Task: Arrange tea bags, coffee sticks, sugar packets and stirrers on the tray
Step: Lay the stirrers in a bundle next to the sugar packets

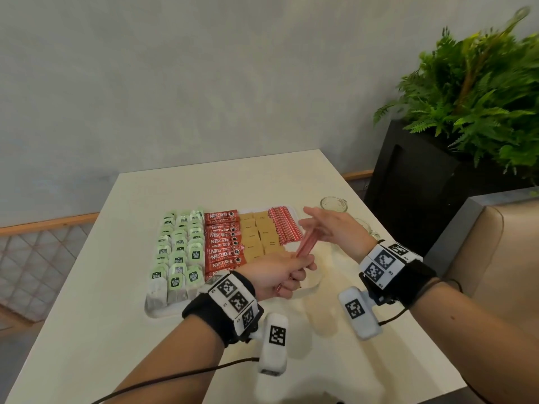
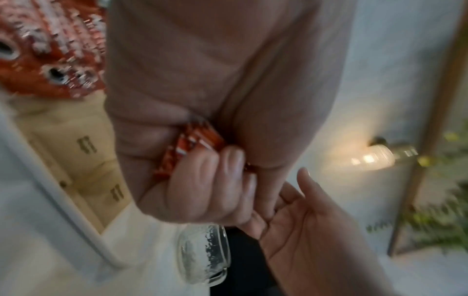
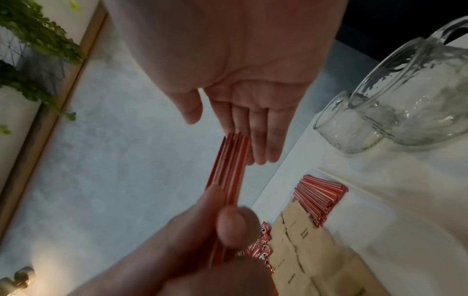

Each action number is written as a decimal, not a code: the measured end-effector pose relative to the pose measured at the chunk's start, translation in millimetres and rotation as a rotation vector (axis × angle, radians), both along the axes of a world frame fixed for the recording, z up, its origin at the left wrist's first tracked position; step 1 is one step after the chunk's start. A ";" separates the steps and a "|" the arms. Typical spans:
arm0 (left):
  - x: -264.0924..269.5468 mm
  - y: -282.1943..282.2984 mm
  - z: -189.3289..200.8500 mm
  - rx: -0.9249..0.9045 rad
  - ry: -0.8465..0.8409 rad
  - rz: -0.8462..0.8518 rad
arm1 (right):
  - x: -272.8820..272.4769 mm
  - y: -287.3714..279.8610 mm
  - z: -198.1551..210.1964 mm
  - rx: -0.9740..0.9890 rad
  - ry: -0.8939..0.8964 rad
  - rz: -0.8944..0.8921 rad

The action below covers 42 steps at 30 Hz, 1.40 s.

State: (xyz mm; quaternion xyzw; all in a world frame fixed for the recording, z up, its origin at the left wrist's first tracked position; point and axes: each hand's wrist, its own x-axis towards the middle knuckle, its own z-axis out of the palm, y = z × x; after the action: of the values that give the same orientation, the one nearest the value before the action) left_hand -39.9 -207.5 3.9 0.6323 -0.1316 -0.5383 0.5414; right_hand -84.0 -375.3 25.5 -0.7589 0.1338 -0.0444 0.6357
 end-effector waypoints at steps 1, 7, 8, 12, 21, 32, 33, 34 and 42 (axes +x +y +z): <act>-0.7 0.2 0.3 0.041 -0.096 -0.057 | 2.8 -2.8 -1.3 -0.045 0.003 -0.045; -5.1 -6.6 9.8 0.161 -0.504 -0.155 | 1.7 1.3 -8.0 -0.420 0.159 0.042; -3.0 -7.4 11.9 0.167 -0.571 -0.145 | -0.4 1.2 -7.7 -0.450 0.194 0.051; 9.2 -7.1 15.6 0.228 -0.956 -0.218 | -6.3 1.7 -3.0 -0.545 0.302 0.056; 19.0 -10.0 6.2 0.257 -1.160 -0.136 | -10.3 -3.0 -13.4 -0.631 0.143 -0.108; 18.4 -17.0 3.4 -0.106 0.114 0.523 | -16.0 -10.5 -10.7 -0.705 0.087 -0.223; 17.2 -19.6 7.2 -0.140 0.185 0.548 | -14.9 -7.0 -10.3 -0.710 0.066 -0.230; 16.3 -21.4 10.5 -0.156 0.213 0.552 | -14.1 -4.8 -10.0 -0.712 0.044 -0.241; 20.8 -14.9 -4.1 0.133 -0.669 -0.036 | -6.9 -15.5 2.8 -0.892 0.114 -0.108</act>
State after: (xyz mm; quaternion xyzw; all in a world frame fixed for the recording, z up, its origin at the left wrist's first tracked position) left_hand -19.1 -222.5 -0.2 0.8052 -0.2777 -0.3180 0.4163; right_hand -90.9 -390.8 28.3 -0.9518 0.1759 -0.0889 0.2349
